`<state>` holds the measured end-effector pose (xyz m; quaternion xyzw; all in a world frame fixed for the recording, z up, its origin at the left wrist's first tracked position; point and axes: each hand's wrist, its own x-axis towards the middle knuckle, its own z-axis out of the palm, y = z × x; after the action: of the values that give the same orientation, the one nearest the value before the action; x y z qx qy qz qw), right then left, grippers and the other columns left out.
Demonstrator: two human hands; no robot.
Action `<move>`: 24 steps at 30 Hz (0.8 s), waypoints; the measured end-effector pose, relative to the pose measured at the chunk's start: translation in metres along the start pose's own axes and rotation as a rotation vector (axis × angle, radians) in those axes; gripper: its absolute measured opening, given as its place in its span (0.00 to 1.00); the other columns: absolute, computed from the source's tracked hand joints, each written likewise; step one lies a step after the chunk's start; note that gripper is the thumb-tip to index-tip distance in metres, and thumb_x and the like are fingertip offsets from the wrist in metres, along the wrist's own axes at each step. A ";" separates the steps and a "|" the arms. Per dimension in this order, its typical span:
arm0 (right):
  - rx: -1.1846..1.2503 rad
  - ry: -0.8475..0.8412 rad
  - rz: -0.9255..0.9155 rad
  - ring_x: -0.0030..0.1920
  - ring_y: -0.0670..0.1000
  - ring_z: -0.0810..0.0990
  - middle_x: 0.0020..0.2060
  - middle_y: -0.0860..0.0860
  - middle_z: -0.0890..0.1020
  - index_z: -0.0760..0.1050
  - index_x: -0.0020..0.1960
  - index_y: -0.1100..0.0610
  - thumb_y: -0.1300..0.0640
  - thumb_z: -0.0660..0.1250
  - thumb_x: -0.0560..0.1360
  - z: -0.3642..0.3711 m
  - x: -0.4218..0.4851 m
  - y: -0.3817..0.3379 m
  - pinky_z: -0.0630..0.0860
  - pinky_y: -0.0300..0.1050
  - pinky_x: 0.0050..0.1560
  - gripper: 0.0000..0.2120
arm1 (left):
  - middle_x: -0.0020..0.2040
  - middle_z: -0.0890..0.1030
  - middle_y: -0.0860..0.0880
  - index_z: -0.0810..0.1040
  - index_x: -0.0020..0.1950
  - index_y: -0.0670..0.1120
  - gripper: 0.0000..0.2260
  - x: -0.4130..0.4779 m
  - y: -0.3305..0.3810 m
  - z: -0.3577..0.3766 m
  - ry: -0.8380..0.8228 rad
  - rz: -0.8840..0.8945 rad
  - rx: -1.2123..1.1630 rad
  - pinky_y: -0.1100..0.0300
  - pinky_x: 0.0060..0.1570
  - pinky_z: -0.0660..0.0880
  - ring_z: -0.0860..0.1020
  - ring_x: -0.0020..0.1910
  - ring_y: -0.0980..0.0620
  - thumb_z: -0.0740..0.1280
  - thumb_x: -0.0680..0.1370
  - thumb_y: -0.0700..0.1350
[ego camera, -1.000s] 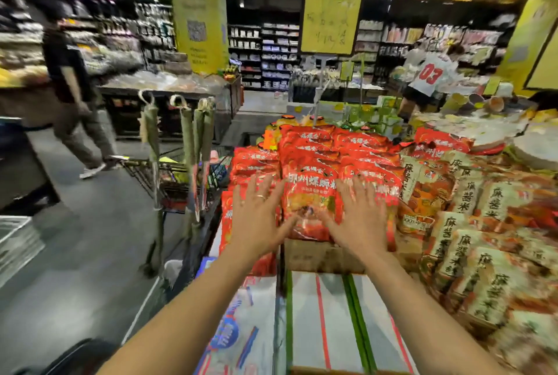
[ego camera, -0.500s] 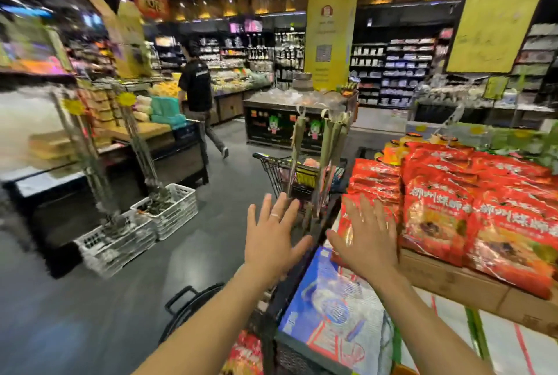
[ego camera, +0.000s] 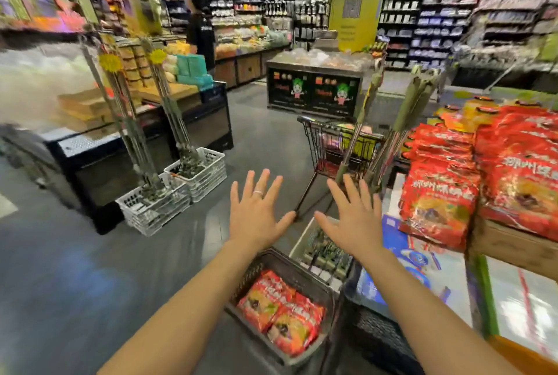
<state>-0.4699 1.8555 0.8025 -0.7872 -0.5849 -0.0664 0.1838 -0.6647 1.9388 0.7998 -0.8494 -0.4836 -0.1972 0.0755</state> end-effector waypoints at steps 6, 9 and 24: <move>-0.033 -0.103 0.060 0.80 0.57 0.43 0.81 0.50 0.48 0.49 0.80 0.41 0.30 0.54 0.76 0.055 0.008 -0.044 0.44 0.61 0.77 0.36 | 0.81 0.59 0.47 0.60 0.80 0.54 0.39 0.003 -0.069 0.034 -0.052 0.043 -0.048 0.37 0.75 0.47 0.52 0.81 0.41 0.47 0.73 0.71; -0.054 -0.147 0.085 0.80 0.57 0.43 0.81 0.50 0.49 0.49 0.80 0.42 0.30 0.53 0.76 0.086 0.008 -0.050 0.44 0.61 0.77 0.37 | 0.81 0.58 0.47 0.59 0.81 0.55 0.39 0.007 -0.088 0.059 -0.103 0.058 -0.058 0.36 0.76 0.47 0.51 0.81 0.41 0.47 0.73 0.71; 0.034 -0.452 0.304 0.80 0.58 0.46 0.81 0.52 0.51 0.50 0.80 0.44 0.29 0.52 0.76 0.287 0.052 0.000 0.47 0.60 0.77 0.37 | 0.83 0.51 0.48 0.51 0.82 0.54 0.36 0.063 -0.123 0.260 -0.585 0.091 -0.026 0.39 0.76 0.43 0.46 0.81 0.43 0.55 0.78 0.69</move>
<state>-0.4856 2.0079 0.5542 -0.8578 -0.4870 0.1490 0.0697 -0.6722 2.1357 0.5808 -0.8919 -0.4437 0.0534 -0.0694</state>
